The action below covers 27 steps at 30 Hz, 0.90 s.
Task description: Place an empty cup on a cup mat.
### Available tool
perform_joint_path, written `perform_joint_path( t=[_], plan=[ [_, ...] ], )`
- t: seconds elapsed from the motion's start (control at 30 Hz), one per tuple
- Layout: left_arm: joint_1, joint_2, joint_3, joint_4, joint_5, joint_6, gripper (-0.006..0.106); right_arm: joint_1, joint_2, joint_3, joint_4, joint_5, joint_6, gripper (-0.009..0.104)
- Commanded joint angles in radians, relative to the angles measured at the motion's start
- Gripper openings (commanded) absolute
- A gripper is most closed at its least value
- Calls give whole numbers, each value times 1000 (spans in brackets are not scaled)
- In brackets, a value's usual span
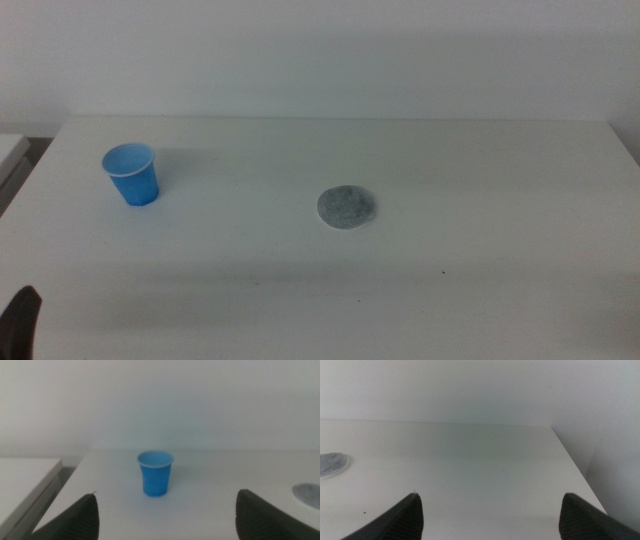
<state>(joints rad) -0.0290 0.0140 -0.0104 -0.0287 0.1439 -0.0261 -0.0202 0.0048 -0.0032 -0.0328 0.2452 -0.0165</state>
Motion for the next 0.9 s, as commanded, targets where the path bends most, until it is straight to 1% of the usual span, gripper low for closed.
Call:
perform_joint_path(
  t=[0.0,0.1,0.17,0.37,0.53,0.6,0.73,0.8,0.87],
  plan=[
    [19,61,-67,-7,28,-8,94,0,-5,3,-5,-7,-4,93],
    [61,258,-256,-6,203,-8,94,0,-5,3,-5,-7,-4,93],
    [84,397,-411,14,315,-8,94,0,-5,3,-5,-7,-4,93],
    [128,826,-828,12,659,-8,94,0,-5,3,-5,-7,-4,93],
    [128,1160,-1116,14,837,35,94,0,-5,3,-5,-7,-4,93],
    [128,1273,-1223,14,872,59,94,0,-5,3,-5,-7,-4,93],
    [128,1499,-1407,10,948,44,94,0,-5,3,-5,-7,-4,93],
    [129,1592,-1493,10,968,75,94,0,-5,3,-5,-7,-4,93],
    [143,1696,-1591,-16,1003,102,94,0,-5,3,-5,-7,-4,93]
  ],
)
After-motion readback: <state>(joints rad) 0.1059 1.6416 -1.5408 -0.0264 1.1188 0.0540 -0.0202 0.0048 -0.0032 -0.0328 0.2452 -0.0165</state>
